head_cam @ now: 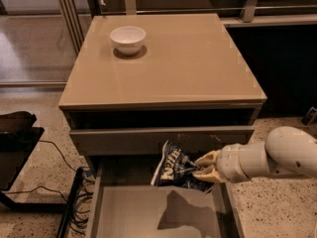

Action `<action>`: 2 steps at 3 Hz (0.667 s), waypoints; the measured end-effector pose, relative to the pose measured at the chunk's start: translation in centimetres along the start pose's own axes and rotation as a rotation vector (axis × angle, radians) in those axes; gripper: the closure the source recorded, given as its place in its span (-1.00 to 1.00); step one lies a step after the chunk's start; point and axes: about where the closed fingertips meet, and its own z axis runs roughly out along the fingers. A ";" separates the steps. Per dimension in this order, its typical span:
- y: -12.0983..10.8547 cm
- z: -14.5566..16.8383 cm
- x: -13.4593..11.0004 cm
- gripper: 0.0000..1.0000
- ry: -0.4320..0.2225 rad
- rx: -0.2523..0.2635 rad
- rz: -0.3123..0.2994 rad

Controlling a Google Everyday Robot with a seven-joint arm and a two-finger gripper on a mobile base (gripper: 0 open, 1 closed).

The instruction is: Pick blue chip bag from middle drawer and place on counter

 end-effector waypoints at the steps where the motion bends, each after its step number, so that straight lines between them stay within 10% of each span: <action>1: -1.8 -6.5 -5.1 1.00 0.042 0.079 -0.061; 2: -1.8 -6.5 -5.1 1.00 0.042 0.079 -0.061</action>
Offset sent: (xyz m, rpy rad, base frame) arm 0.0033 -0.0116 0.0669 -0.0454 -0.0648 -0.0217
